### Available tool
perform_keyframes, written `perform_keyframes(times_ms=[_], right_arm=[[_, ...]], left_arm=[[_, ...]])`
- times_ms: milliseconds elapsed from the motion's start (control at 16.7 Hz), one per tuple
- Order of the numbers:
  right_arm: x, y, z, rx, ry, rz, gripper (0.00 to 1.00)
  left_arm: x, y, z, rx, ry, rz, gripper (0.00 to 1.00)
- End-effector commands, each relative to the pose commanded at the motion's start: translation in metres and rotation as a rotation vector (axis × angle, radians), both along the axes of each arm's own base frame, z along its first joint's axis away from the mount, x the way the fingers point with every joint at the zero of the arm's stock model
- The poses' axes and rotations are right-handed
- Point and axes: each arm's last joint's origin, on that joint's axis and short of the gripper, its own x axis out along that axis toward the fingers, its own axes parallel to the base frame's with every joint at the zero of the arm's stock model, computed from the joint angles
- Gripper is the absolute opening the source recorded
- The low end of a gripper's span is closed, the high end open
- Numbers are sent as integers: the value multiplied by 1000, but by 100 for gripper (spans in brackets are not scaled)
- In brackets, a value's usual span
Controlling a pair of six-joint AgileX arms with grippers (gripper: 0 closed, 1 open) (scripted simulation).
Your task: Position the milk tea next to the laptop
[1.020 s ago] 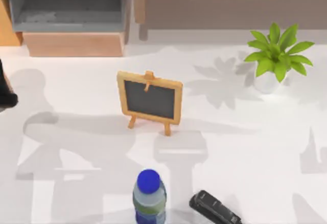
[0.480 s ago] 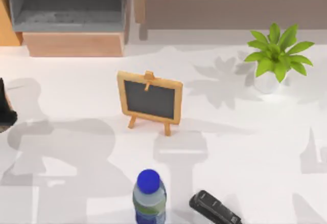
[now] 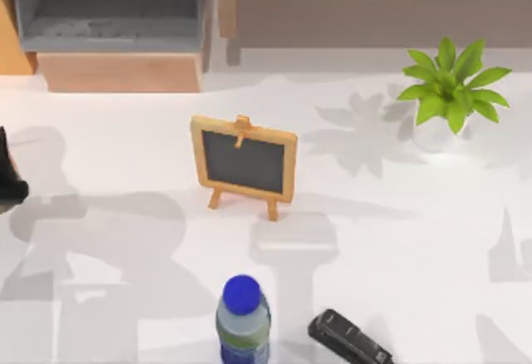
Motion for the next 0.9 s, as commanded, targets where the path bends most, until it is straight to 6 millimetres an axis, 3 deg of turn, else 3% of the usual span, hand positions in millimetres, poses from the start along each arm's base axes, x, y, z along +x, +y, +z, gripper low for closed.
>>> perform_keyframes(times_ms=[480,900], right_arm=[[0,0,0,0,0,0,100],[0,0,0,0,0,0,100]], left_arm=[[10,3,9,15,-141,5,0],[1,1,-20,-7,-25,-1,0]])
